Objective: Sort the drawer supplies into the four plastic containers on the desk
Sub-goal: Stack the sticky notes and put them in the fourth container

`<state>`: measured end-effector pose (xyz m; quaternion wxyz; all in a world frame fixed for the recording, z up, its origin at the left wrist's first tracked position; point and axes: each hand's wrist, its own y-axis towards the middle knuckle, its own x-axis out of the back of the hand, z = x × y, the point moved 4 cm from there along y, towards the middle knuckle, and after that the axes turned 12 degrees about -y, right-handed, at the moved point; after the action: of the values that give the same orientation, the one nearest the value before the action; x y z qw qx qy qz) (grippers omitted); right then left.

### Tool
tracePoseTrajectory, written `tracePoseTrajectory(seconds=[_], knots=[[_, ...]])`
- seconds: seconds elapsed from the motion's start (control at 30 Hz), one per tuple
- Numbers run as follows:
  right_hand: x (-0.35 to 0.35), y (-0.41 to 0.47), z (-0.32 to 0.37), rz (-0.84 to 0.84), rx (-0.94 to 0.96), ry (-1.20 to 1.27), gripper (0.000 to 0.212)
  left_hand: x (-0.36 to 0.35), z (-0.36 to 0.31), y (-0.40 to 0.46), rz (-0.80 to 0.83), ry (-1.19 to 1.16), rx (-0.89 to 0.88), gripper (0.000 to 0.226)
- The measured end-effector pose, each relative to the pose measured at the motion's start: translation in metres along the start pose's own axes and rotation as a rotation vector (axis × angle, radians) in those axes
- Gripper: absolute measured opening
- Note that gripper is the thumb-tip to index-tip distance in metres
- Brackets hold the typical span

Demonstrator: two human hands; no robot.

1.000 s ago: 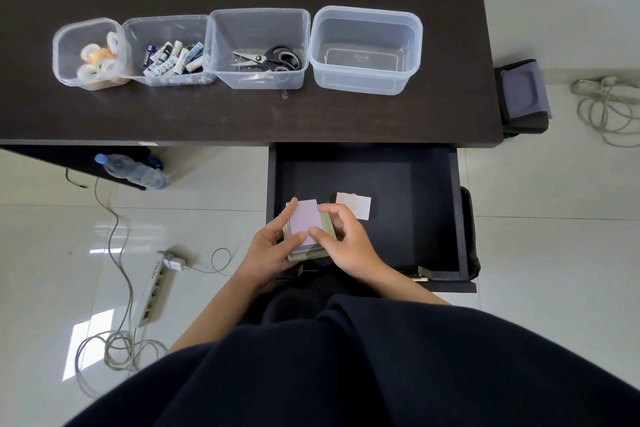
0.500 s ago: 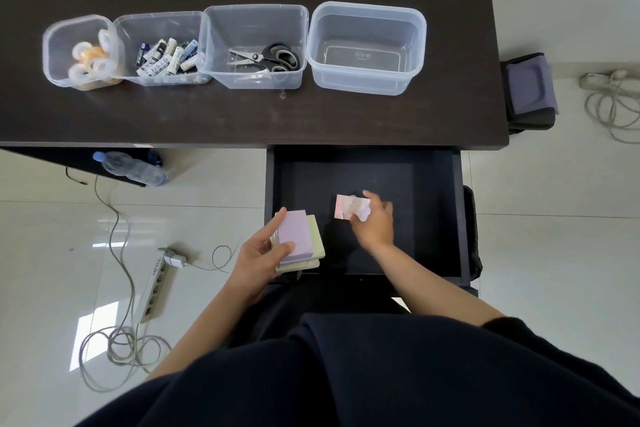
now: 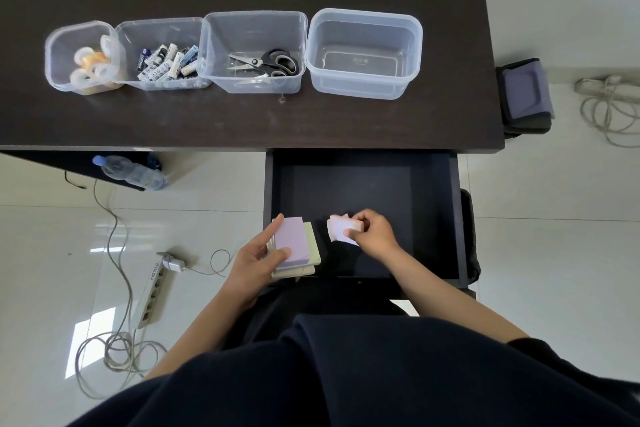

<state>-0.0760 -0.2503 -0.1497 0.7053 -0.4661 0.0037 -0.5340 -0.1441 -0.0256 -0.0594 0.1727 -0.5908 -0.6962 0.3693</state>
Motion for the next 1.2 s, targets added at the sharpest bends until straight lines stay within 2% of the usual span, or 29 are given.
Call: tracePoseTrajectory(seconds=[0.17, 0.4, 0.57, 0.67, 0.8, 0.93, 1.03, 1.2], knots=[[0.01, -0.015, 0.015, 0.014, 0.073, 0.104, 0.025, -0.01, 0.003, 0.006, -0.002, 0.025, 0.026, 0.057], [0.032, -0.039, 0.042, 0.009, 0.12, 0.196, 0.018, -0.023, 0.006, 0.01, 0.033, -0.046, 0.046, 0.056], [0.044, -0.053, 0.058, 0.027, 0.217, 0.25, 0.029, -0.027, 0.007, 0.01, 0.05, -0.074, 0.055, 0.055], [0.052, -0.063, 0.07, -0.011, 0.323, 0.194, 0.041, -0.029, 0.007, 0.011, 0.082, -0.088, 0.055, 0.054], [0.056, -0.073, 0.083, -0.146, 0.473, 0.1, 0.029, -0.033, 0.005, 0.012, 0.12, -0.08, 0.06, 0.054], [0.05, -0.08, 0.09, -0.188, 0.549, -0.031, 0.03, -0.037, 0.004, 0.013, 0.149, -0.058, 0.064, 0.053], [0.044, -0.084, 0.092, -0.16, 0.597, -0.09, 0.025, -0.038, 0.005, 0.013, 0.157, -0.087, 0.065, 0.053], [0.039, -0.087, 0.093, -0.01, 0.614, -0.087, 0.017, -0.033, 0.008, 0.015, 0.156, -0.092, 0.08, 0.054]])
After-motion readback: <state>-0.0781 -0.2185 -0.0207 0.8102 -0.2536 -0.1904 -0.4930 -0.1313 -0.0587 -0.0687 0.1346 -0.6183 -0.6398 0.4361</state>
